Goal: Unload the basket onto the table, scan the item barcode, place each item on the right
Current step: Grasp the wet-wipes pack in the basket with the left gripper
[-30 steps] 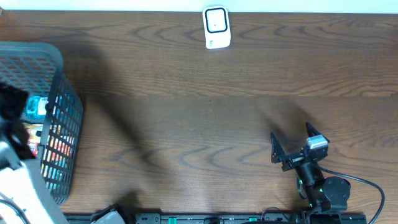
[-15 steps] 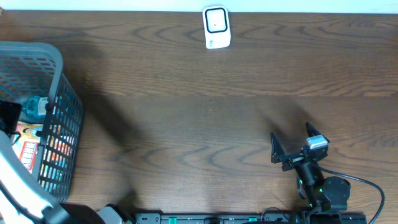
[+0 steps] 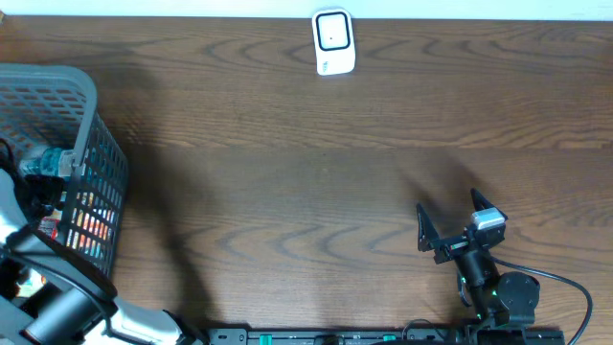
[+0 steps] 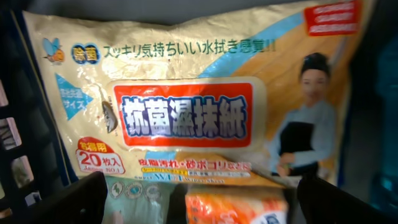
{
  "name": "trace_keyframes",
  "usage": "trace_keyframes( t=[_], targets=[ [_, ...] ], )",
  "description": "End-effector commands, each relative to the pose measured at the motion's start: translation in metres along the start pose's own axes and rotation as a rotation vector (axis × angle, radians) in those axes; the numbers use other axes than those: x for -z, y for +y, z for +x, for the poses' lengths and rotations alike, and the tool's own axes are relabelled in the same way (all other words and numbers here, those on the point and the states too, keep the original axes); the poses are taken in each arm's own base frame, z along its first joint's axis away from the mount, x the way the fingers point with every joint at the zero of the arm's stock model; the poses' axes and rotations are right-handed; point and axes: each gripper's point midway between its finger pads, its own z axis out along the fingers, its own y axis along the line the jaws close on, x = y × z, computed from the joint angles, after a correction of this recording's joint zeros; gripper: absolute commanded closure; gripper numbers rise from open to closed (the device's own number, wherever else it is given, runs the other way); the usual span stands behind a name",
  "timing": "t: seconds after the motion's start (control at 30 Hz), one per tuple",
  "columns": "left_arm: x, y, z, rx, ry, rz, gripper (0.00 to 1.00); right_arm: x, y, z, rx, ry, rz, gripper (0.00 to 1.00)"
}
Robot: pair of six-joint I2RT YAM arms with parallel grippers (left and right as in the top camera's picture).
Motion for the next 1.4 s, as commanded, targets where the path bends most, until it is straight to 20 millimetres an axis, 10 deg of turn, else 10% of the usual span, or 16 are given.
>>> trace_keyframes(
  t=[0.0, 0.63, 0.83, 0.93, 1.13, 1.37],
  targets=[
    [-0.014, 0.008, 0.001, 0.002, 0.010, -0.052, 0.02, 0.000, 0.001, 0.001, -0.006, 0.001, -0.002, 0.01],
    [-0.094, 0.020, 0.026, 0.040, -0.016, -0.039, 0.01, 0.000, 0.001, 0.001, -0.006, 0.001, -0.002, 0.01],
    [-0.116, 0.025, 0.040, 0.026, 0.006, -0.054, 0.90, 0.000, 0.001, 0.001, -0.006, 0.001, -0.002, 0.01],
    [-0.118, 0.025, 0.042, -0.045, 0.013, -0.057, 0.93, 0.000, 0.001, 0.001, -0.006, 0.001, -0.002, 0.01],
    [-0.085, 0.017, 0.021, -0.052, -0.062, 0.005, 0.93, 0.000, 0.001, 0.001, -0.006, 0.001, -0.002, 0.01],
    [0.025, 0.005, -0.026, 0.010, -0.339, 0.221, 0.93, 0.000, 0.001, 0.001, -0.006, 0.001, -0.002, 0.01]
  ],
)
